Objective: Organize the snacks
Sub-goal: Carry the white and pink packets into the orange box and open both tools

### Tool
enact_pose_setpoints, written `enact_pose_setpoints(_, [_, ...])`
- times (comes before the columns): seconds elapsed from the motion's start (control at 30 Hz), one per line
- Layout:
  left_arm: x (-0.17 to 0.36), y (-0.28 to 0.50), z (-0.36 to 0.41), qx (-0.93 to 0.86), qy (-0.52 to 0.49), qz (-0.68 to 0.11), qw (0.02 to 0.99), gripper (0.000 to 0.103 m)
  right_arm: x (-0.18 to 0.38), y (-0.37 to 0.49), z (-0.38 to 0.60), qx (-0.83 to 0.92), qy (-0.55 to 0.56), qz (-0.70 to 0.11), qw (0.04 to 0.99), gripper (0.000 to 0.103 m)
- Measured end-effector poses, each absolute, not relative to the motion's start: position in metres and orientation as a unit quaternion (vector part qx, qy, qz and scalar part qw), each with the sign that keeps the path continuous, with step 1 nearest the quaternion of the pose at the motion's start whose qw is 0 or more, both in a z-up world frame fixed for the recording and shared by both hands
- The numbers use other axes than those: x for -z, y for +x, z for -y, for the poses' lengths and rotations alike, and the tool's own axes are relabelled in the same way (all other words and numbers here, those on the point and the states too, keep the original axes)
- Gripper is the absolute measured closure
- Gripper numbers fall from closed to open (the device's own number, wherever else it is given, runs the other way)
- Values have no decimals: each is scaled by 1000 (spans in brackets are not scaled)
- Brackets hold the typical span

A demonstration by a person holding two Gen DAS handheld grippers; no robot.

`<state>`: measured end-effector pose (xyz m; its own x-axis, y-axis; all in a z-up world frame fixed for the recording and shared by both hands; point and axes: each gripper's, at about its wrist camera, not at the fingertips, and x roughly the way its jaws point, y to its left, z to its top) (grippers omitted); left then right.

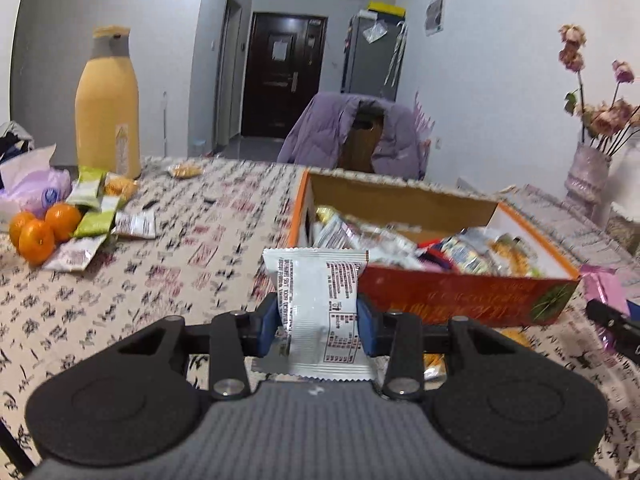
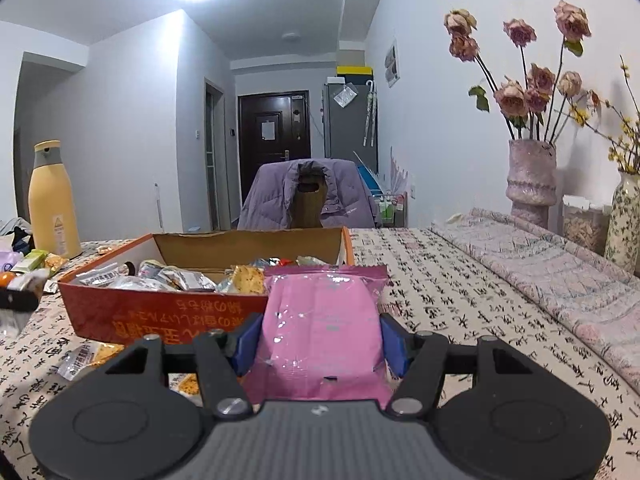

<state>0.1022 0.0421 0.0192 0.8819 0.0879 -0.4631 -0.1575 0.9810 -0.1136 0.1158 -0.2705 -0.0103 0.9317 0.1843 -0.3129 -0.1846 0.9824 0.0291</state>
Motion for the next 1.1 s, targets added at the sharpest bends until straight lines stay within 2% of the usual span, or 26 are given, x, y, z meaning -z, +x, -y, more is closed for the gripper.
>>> enact_pose_setpoints(0.57, [-74,134,-23,-36,-42,-153,987,63,-38,146,240,-128,-23,-122,984,42])
enact_pose_setpoints(1.1, [-74,212,-10,-38,-62,-156,985,63,-47,222,204,-142,-13,-125,982,42])
